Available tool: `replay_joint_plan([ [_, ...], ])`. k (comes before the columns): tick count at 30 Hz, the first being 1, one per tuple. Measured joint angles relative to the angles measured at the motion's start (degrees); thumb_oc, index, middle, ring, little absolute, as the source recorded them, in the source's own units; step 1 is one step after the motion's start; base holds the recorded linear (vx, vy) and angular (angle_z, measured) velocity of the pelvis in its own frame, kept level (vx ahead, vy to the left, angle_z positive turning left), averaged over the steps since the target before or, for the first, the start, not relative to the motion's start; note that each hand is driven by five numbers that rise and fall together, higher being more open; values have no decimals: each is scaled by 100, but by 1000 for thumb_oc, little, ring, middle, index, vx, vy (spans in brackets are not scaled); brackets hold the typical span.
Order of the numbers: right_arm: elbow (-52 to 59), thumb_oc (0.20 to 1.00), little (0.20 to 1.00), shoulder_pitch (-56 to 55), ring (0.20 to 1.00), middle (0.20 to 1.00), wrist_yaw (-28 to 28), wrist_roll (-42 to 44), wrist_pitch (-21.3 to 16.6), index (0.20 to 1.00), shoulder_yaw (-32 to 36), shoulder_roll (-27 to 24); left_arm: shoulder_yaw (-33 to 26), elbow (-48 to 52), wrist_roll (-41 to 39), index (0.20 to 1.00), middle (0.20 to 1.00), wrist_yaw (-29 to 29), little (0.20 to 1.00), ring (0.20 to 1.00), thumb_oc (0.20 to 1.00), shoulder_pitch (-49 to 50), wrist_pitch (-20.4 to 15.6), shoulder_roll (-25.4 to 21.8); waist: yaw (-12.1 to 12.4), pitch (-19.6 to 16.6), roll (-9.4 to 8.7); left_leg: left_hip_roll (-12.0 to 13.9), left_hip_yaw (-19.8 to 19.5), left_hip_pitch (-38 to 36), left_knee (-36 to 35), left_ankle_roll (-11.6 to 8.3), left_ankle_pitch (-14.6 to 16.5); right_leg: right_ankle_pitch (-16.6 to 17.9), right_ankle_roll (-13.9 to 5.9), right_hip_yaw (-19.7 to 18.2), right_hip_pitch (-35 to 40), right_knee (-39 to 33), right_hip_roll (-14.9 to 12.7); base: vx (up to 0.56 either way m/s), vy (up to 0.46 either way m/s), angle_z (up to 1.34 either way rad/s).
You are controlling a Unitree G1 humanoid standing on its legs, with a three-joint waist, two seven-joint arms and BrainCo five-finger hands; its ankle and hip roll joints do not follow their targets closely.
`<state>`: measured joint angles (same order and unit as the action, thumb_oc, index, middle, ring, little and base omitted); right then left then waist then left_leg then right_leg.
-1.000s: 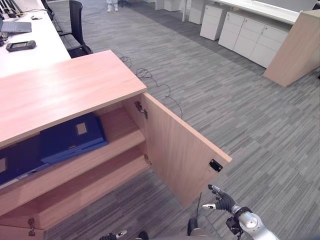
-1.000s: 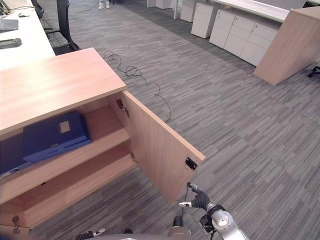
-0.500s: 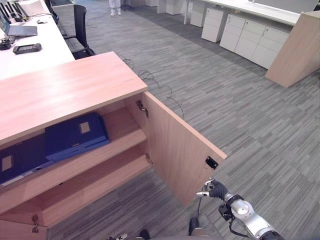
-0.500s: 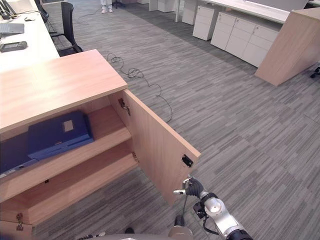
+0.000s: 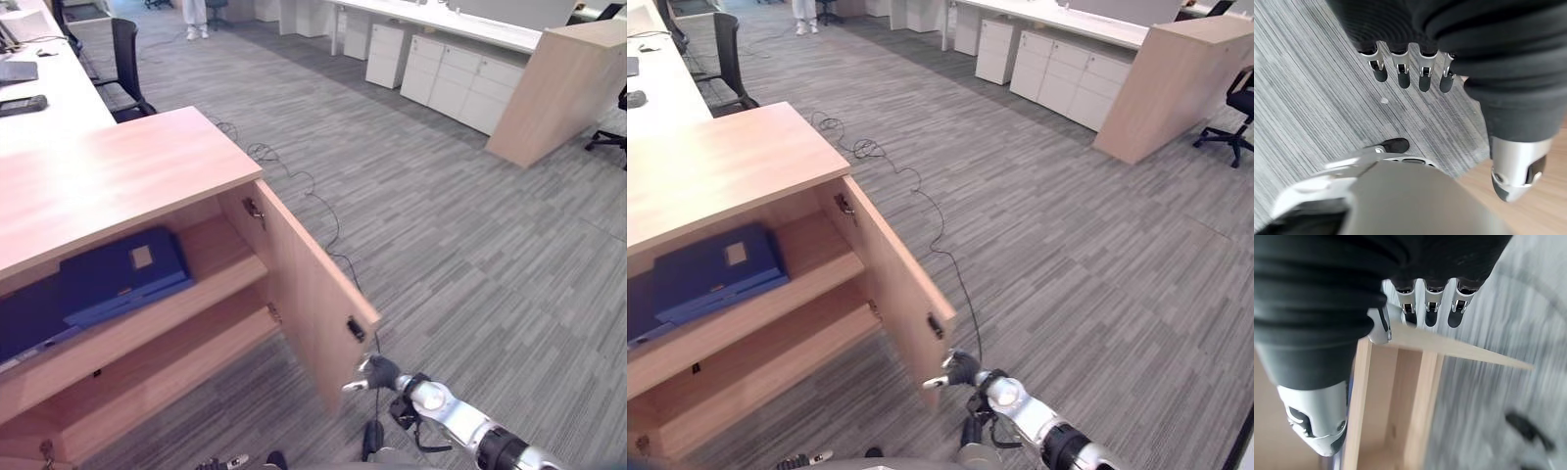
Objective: Put the empty folder in the office cabinet
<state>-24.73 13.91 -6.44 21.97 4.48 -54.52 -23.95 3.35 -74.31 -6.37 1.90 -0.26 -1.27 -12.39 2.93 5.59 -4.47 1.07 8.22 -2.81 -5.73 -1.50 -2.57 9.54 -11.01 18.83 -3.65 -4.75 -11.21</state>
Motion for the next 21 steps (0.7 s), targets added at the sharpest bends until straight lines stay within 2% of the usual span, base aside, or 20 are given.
replay_joint_plan([
  [1, 5, 1000, 1000, 119, 1000, 1000, -63, 24, 66, 1000, -76, 107, -8, -7, -2, 1000, 1000, 9, 1000, 1000, 1000, -109, 7, -12, 72, 12, -65, -87, 21, 85, 236, -27, -45, 13, 13, 61, -44, -7, -91, -5, 5, 67],
  [2, 13, 1000, 1000, 273, 1000, 1000, -83, 192, 130, 1000, -264, 196, -16, -83, -5, 1000, 1000, 16, 1000, 1000, 1000, -165, 7, 55, 184, 34, 36, -111, 77, 238, 703, 92, 79, 24, 29, 106, -29, 45, -110, -4, 0, 62],
  [3, 98, 1000, 1000, 288, 1000, 1000, -129, 291, 77, 1000, -307, 339, -19, -116, -5, 1000, 1000, 25, 1000, 1000, 1000, -164, 7, 103, 326, 14, 107, -114, 19, 198, 616, 112, 93, 26, 29, 144, -41, 173, -139, 8, -5, 70],
  [4, 655, 1000, 1000, 660, 1000, 1000, -204, 647, -45, 1000, -294, 764, -6, -86, -5, 1000, 1000, 68, 1000, 1000, 1000, 88, 12, 28, 408, -34, 38, -176, -23, 108, 291, 113, 93, -17, 7, 223, -91, 309, -232, 3, -7, 44],
  [5, 943, 1000, 1000, 1335, 1000, 1000, -259, 914, -416, 1000, -70, 1379, 13, -90, -5, 1000, 1000, 106, 1000, 1000, 1000, 200, 57, -26, 504, -96, -59, -180, -83, 115, 150, 105, 95, -111, -110, 271, -136, 292, -220, 3, -18, 39],
  [6, 966, 1000, 1000, 1656, 1000, 1000, -254, 1072, -626, 1000, 197, 1854, 24, -87, -7, 1000, 1000, 104, 1000, 1000, 1000, 171, 65, -96, 518, -122, -255, -314, -57, 220, 567, 140, 148, -107, -78, 288, -196, 248, -341, -6, -14, 19],
  [7, 1086, 1000, 1000, 1878, 1000, 1000, -233, 1098, -720, 1000, 319, 2092, 73, -92, -7, 1000, 1000, 110, 1000, 1000, 1000, 146, 80, -87, 561, -115, -214, -335, 21, 563, 1630, 200, 345, -100, -102, 260, -229, 364, -400, -3, -22, 6],
  [8, 1371, 1000, 1000, 2074, 1000, 1000, -238, 1180, -825, 1000, 234, 2158, 108, -90, -7, 1000, 1000, 114, 1000, 1000, 1000, 214, 83, 42, 635, -196, 192, -167, -80, 596, 1723, 277, 818, -186, -252, 316, -225, 499, -274, -4, -10, -7],
  [11, 1635, 1000, 1000, 2204, 1000, 1000, -295, 1295, -1015, 1000, 77, 2475, 119, 109, -6, 1000, 1000, 145, 1000, 1000, 1000, 206, 66, -14, 737, -263, 17, -277, -135, 381, 1240, 298, 822, -190, -248, 425, -196, 513, -419, -2, -5, 38],
  [12, 1595, 1000, 1000, 2226, 1000, 1000, -324, 1295, -1005, 1000, 16, 2623, 139, 252, -6, 1000, 1000, 137, 1000, 1000, 1000, 192, 57, -37, 832, -300, -69, -294, -239, 341, 970, 335, 738, -232, -304, 527, -165, 522, -435, 5, -5, 56],
  [15, 1562, 1000, 1000, 2204, 1000, 1000, -358, 1295, -921, 1000, -10, 2628, 135, 243, -5, 1000, 1000, 119, 1000, 1000, 1000, 270, 83, -124, 947, -245, -211, -348, -249, 252, 839, 345, 553, -381, -386, 581, -32, 504, -488, 11, -1, 21],
  [18, 1536, 1000, 1000, 2064, 1000, 1000, -363, 1293, -870, 1000, -7, 2396, 136, 240, -5, 1000, 1000, 76, 1000, 1000, 1000, 370, 105, -130, 1016, -241, -240, -343, -378, 191, 681, 335, 546, -397, -352, 715, 24, 536, -481, -4, 6, 10],
  [21, 1494, 1000, 1000, 1916, 1000, 1000, -369, 1292, -866, 1000, 8, 2235, 133, 264, -7, 1000, 1000, -3, 1000, 1000, 1000, 450, 101, -140, 1021, -229, -247, -283, -416, 140, 686, 218, 467, -402, -350, 685, 102, 528, -396, -9, 6, 10],
])
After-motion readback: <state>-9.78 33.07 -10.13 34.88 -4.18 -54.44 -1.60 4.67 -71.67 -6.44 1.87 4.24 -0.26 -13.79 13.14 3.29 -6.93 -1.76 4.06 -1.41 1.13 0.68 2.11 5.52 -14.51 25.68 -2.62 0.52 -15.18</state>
